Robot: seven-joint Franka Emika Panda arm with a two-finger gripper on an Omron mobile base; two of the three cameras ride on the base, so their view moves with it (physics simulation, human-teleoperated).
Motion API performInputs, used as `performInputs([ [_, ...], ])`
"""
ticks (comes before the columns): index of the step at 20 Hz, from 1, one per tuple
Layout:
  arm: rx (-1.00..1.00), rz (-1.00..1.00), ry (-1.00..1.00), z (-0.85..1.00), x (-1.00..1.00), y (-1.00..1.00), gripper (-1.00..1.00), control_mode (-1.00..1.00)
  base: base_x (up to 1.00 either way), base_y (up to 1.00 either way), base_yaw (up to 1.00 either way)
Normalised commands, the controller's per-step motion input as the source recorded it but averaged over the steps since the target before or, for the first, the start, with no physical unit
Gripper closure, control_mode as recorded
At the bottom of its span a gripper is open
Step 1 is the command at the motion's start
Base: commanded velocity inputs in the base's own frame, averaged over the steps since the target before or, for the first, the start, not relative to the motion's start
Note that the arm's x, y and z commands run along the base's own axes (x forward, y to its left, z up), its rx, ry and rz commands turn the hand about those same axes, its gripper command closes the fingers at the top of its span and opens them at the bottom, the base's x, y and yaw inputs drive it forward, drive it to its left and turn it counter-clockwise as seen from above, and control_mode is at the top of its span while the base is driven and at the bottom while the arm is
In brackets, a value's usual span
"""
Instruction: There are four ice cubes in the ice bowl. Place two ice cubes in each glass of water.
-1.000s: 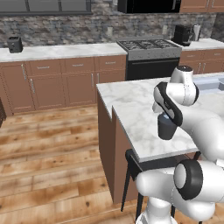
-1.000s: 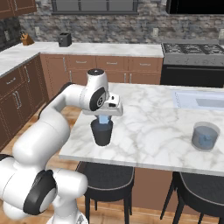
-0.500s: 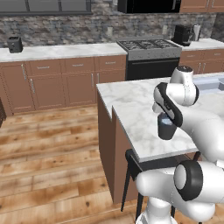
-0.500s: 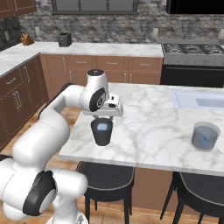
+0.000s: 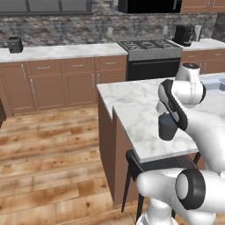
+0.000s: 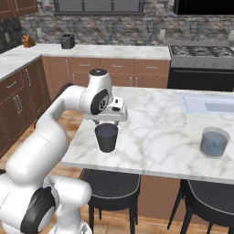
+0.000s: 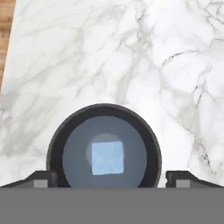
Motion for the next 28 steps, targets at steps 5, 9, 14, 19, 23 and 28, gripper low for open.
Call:
performInputs([
  [5,-0.01,0.0,-0.1,0.39,-0.52,0.15,-1.0,-1.0,0.0,0.0,0.0],
  [9,-0.03,0.0,-0.1,0.07,-0.04,0.09,-1.0,-1.0,0.0,0.0,0.0],
  [14,0.0,0.0,0.0,0.0,-0.08,0.0,-1.0,1.0,-0.75,-0.32,0.0],
  [19,0.0,0.0,0.0,0.0,0.0,0.0,-1.0,1.0,-0.09,-0.99,0.0],
  [23,0.0,0.0,0.0,0.0,0.0,0.0,-1.0,1.0,0.0,-1.0,0.0],
  [28,0.0,0.0,0.0,0.0,0.0,0.0,-1.0,1.0,0.0,-1.0,0.0],
])
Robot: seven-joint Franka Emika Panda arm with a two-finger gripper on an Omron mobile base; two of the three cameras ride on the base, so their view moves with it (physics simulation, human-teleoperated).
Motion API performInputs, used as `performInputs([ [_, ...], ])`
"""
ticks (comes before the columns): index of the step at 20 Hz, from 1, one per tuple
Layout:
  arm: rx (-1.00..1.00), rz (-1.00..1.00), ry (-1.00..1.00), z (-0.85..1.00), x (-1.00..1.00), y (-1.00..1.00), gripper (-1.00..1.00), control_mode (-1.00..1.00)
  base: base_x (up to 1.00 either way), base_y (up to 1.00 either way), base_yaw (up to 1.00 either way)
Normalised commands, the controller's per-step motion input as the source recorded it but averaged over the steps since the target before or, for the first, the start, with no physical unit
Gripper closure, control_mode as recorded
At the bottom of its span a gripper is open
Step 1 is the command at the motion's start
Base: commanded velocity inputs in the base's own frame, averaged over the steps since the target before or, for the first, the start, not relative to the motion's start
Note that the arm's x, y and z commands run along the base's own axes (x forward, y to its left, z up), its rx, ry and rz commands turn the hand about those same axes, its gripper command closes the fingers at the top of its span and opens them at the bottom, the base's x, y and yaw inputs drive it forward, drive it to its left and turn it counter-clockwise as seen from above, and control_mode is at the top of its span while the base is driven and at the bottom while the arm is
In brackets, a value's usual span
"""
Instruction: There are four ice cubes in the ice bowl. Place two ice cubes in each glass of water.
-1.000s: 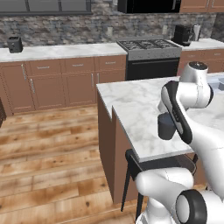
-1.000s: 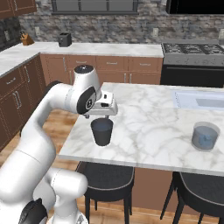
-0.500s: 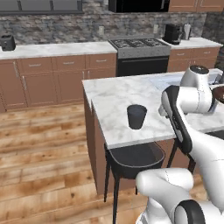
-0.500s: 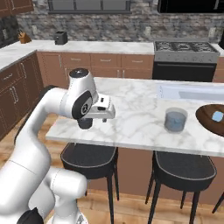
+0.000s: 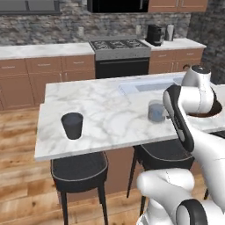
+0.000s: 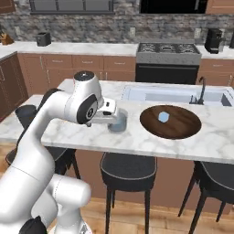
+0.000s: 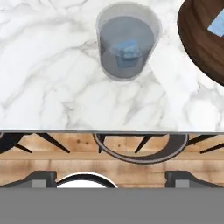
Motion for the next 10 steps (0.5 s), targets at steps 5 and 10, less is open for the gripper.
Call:
performInputs([
  [5,0.0,0.0,0.0,0.0,0.0,0.0,-1.0,1.0,0.02,-1.0,0.0],
  [10,0.0,0.0,0.0,0.0,0.0,0.0,-1.0,1.0,0.75,-0.73,0.0],
])
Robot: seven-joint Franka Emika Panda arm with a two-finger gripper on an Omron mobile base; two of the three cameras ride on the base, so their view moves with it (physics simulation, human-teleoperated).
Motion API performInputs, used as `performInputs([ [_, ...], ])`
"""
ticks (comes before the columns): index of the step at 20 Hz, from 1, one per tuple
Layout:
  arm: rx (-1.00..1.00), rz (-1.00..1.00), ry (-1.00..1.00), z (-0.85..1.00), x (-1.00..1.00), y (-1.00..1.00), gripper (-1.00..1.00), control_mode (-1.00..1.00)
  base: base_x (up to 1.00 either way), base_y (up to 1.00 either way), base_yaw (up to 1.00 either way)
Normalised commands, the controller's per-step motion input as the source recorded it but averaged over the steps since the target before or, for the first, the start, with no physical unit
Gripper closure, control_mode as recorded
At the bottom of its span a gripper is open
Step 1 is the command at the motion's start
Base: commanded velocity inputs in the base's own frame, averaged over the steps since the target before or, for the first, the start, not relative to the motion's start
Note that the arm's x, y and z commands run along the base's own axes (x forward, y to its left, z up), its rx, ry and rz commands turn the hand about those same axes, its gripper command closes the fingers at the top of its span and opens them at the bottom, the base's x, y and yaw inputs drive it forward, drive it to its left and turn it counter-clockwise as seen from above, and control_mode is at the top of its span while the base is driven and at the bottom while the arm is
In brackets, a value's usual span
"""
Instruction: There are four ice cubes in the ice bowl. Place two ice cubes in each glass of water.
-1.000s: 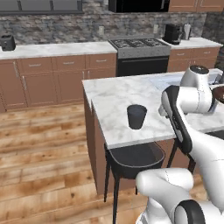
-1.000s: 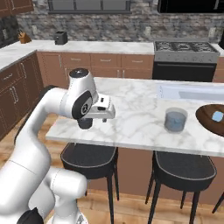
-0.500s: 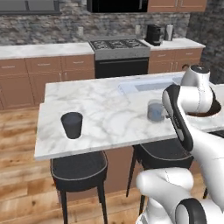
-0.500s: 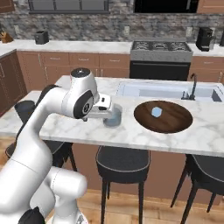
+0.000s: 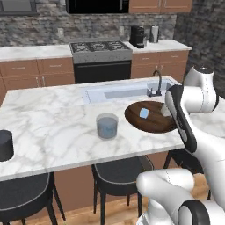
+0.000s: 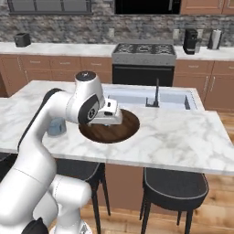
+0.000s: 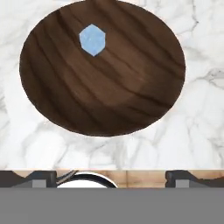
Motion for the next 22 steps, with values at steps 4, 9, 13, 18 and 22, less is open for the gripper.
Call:
performInputs([
  [4,0.0,0.0,0.0,0.0,0.0,0.0,-1.0,1.0,1.0,0.17,-0.17],
  [9,-0.02,-0.15,0.0,-0.04,0.6,0.34,-1.0,-1.0,0.4,0.19,-0.11],
  [13,-0.01,-0.24,0.0,-0.1,0.99,0.95,-1.0,-1.0,0.0,0.0,0.0],
  [18,0.0,-0.28,0.03,-0.16,0.69,0.15,-1.0,-1.0,0.0,0.0,0.0],
  [22,0.08,-0.2,0.06,-0.15,0.15,-0.17,-1.0,-1.0,0.0,0.0,0.0],
])
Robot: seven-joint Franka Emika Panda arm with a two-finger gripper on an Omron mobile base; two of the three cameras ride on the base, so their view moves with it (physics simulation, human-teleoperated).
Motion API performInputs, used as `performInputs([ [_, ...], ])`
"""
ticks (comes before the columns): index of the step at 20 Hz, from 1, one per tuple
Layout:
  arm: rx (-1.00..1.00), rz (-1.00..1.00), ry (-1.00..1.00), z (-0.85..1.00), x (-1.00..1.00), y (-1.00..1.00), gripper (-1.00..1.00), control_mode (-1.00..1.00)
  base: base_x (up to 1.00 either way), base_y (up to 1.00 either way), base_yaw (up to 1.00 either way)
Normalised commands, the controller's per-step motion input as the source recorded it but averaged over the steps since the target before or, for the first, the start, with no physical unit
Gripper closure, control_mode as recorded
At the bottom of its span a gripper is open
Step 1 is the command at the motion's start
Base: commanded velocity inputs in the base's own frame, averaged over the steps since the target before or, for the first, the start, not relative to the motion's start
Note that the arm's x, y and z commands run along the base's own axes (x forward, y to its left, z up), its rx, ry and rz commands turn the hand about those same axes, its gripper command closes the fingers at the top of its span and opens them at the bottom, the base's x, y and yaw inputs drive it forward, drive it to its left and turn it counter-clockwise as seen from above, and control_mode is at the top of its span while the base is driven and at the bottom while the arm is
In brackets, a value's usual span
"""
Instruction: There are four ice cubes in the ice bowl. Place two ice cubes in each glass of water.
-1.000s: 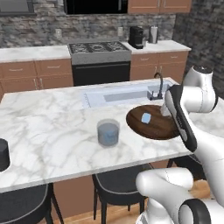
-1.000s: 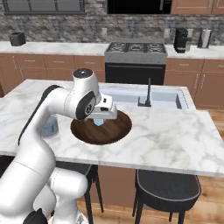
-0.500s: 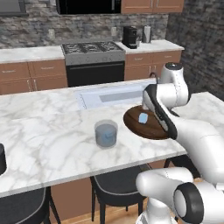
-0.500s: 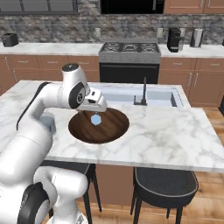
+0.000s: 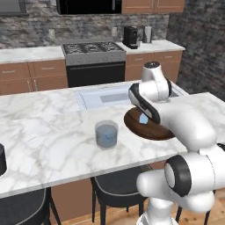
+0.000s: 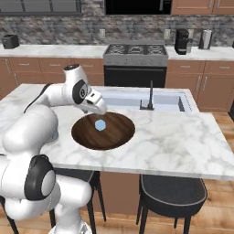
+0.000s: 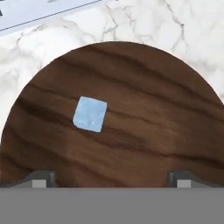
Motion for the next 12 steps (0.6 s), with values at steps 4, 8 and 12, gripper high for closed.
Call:
performInputs([
  [4,0.34,-0.04,0.1,-0.12,0.22,-0.42,-1.0,-1.0,0.0,0.0,0.0],
  [8,0.23,0.0,0.06,-0.17,0.26,-0.21,-1.0,-1.0,0.0,0.0,0.0],
  [12,0.0,0.0,0.0,-0.32,0.46,0.0,-1.0,-1.0,0.0,0.0,0.0],
])
